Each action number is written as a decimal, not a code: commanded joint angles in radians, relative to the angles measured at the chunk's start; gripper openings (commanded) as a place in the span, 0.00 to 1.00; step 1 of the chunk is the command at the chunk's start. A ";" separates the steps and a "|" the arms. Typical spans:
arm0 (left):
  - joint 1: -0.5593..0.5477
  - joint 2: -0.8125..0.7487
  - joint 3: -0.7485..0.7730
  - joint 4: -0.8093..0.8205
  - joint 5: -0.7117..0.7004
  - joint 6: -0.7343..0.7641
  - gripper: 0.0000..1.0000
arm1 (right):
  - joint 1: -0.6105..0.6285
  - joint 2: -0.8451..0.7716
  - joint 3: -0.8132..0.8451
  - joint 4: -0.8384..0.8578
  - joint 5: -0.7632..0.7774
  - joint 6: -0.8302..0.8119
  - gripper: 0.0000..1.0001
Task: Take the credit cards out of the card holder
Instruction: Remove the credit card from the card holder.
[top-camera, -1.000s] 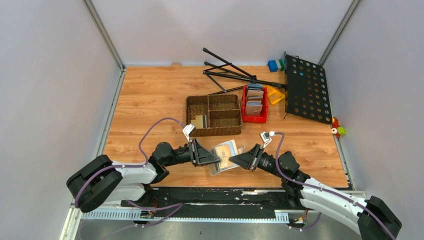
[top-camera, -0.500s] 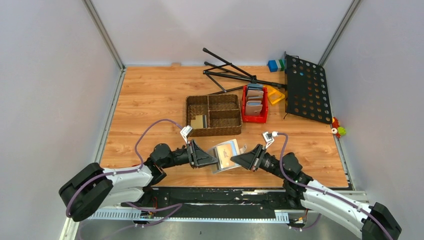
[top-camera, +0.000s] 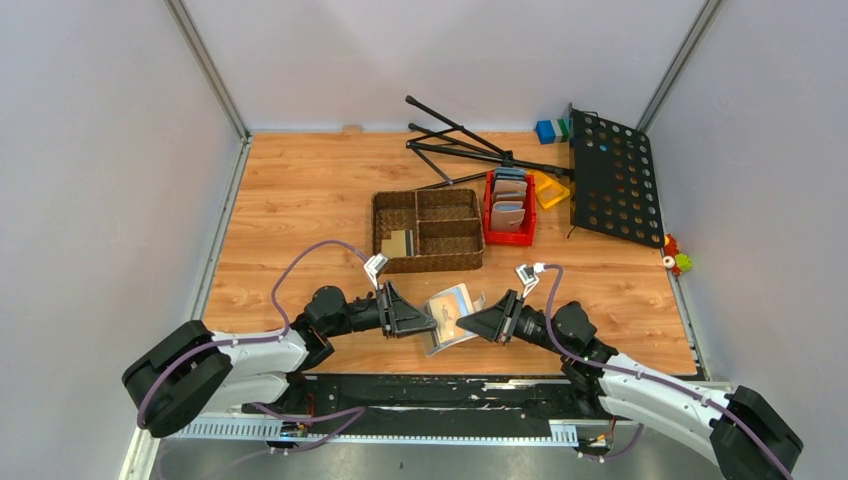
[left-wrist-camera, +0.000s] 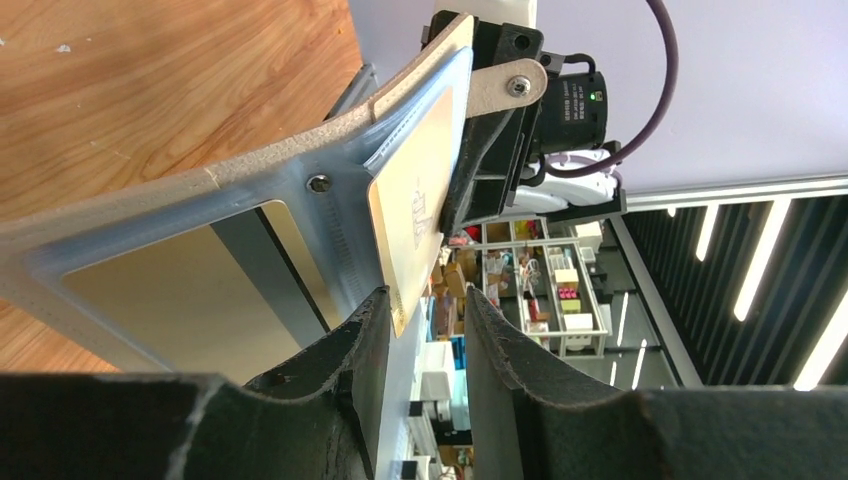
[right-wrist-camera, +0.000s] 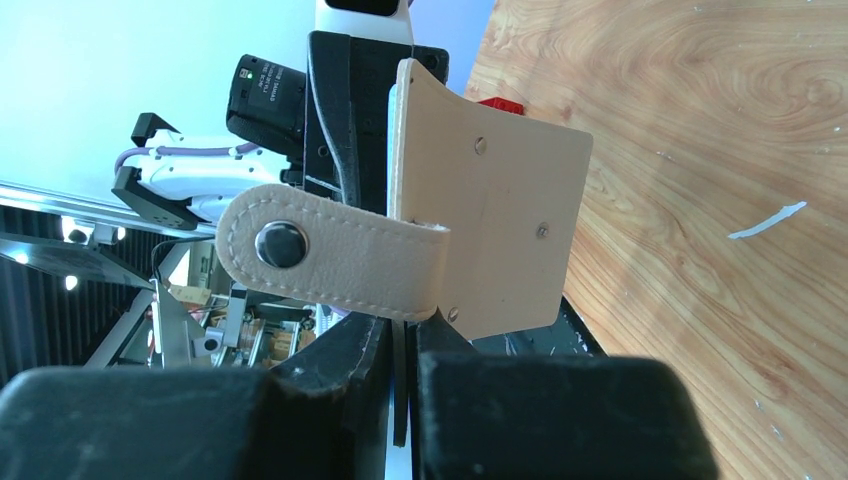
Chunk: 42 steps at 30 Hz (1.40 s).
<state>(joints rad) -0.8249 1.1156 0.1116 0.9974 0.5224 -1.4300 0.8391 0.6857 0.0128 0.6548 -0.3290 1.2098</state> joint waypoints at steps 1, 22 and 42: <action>-0.006 0.019 0.016 0.069 0.010 0.007 0.40 | 0.000 -0.011 0.036 0.103 -0.027 0.000 0.00; -0.008 0.096 0.009 0.322 0.015 -0.082 0.25 | -0.001 -0.012 0.056 0.072 -0.040 -0.020 0.00; -0.008 0.146 -0.006 0.337 0.024 -0.080 0.00 | 0.000 -0.110 0.006 0.028 0.047 0.022 0.04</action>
<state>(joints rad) -0.8299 1.2934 0.1093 1.3392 0.5381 -1.5398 0.8383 0.6220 0.0319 0.6609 -0.3363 1.2053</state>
